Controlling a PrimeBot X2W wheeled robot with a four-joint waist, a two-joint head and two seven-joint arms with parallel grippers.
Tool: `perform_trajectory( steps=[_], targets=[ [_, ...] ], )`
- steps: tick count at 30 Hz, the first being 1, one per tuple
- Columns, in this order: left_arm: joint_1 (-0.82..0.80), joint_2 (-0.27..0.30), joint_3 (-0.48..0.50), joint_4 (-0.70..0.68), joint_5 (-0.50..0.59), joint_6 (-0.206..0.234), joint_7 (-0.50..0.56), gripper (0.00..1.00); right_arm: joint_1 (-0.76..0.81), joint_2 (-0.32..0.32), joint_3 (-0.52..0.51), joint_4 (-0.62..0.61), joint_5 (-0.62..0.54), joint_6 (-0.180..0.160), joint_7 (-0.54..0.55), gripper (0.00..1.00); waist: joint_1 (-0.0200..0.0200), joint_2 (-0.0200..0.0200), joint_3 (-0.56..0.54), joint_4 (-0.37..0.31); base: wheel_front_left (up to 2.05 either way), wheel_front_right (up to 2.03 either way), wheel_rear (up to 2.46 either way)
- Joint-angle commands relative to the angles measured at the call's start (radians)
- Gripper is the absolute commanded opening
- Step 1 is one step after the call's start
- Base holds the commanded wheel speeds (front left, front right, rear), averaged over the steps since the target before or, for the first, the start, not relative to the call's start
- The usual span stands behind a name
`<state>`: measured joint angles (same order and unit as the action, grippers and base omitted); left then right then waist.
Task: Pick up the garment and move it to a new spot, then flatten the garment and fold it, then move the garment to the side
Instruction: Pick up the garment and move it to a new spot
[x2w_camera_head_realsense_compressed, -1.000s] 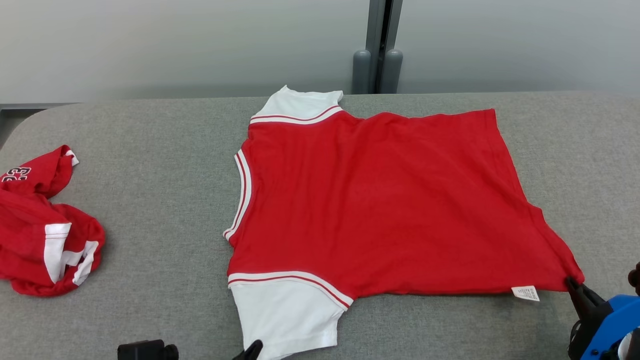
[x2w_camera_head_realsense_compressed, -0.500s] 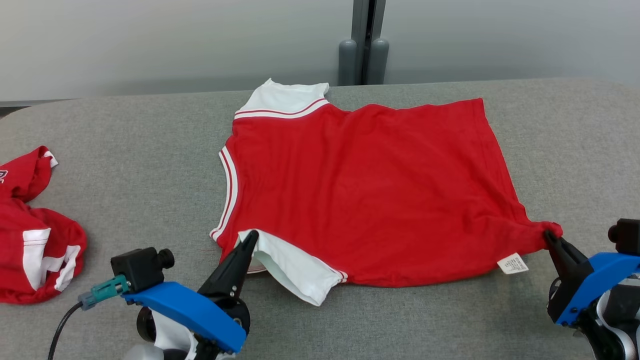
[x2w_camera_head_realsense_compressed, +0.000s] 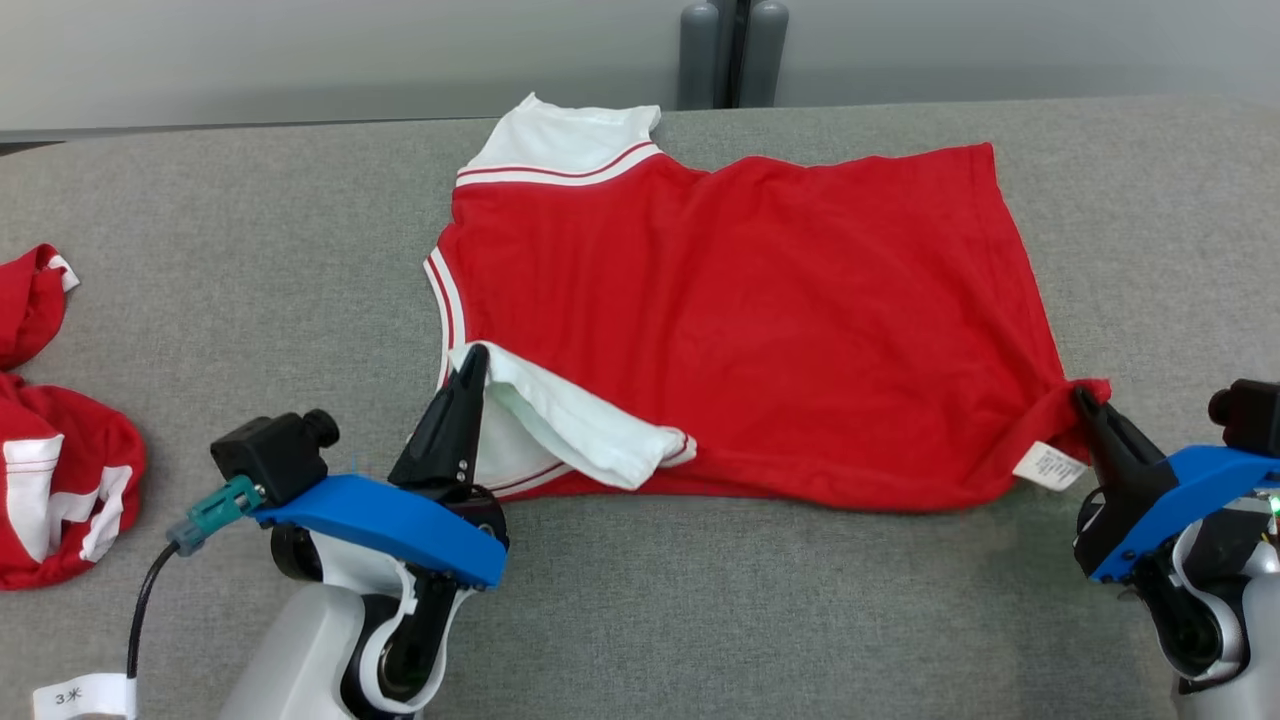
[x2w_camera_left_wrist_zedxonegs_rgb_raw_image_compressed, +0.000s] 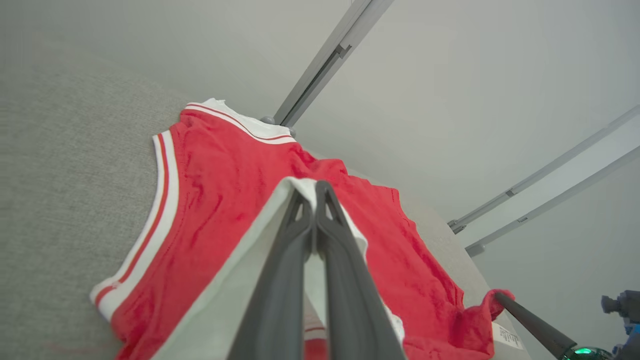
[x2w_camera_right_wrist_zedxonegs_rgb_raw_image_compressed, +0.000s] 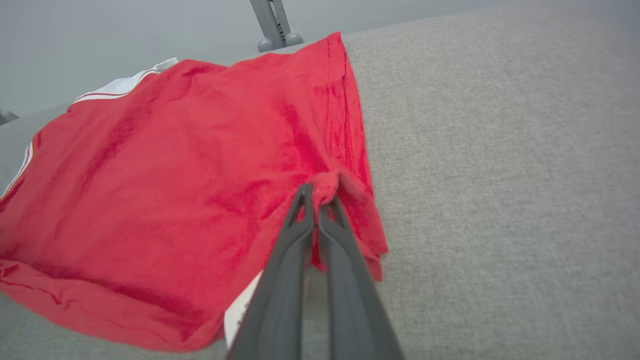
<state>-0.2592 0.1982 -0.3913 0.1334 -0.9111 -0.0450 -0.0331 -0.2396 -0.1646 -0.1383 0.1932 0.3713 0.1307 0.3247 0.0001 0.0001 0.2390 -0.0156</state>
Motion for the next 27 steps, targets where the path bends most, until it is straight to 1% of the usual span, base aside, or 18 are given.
perform_trajectory(
  steps=[1,5,13,27],
  targets=[
    [-0.039,-0.002,0.006,0.023,0.02,-0.007,-0.024,0.0,-0.031,-0.004,-0.001,0.013,0.013,0.0,-0.018,0.0,-0.0001,-0.0001,0.009,0.004,0.0,0.0,0.0],
    [-0.091,-0.008,-0.001,0.069,0.056,-0.011,-0.057,0.0,-0.068,-0.008,0.009,0.04,0.019,0.0,-0.054,0.0,-0.0001,-0.0001,0.024,0.003,0.0,0.0,0.0],
    [-0.17,-0.005,-0.014,0.135,0.099,-0.018,-0.085,0.0,-0.126,-0.007,0.019,0.084,0.022,0.0,-0.142,0.0,-0.0001,-0.0001,0.061,-0.006,0.0,0.0,0.0],
    [-0.29,-0.002,-0.038,0.203,0.155,-0.032,-0.12,0.0,-0.175,0.012,0.008,0.157,0.008,0.0,-0.193,0.0,-0.0001,-0.0001,0.124,-0.022,0.0,0.0,0.0]
  ],
)
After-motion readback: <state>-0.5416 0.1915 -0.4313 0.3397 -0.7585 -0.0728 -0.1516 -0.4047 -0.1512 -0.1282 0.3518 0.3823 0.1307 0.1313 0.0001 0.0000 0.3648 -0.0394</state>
